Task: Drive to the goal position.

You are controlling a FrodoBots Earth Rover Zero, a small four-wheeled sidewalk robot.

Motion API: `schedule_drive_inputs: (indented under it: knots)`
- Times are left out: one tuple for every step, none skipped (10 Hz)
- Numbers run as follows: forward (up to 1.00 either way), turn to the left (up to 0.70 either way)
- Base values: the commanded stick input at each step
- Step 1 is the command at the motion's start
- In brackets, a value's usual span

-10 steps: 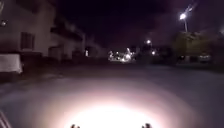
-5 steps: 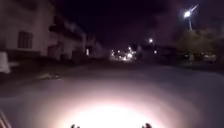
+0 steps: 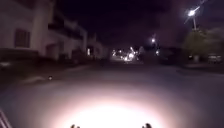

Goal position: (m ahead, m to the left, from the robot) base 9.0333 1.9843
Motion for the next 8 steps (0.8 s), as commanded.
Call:
schedule_drive_inputs:
  knots:
    - [0.85,0.0]
    - [0.85,-0.07]
    - [0.85,-0.19]
    - [0.85,-0.31]
    - [0.85,-0.14]
    - [0.85,0.0]
    - [0.85,0.0]
    - [0.85,0.0]
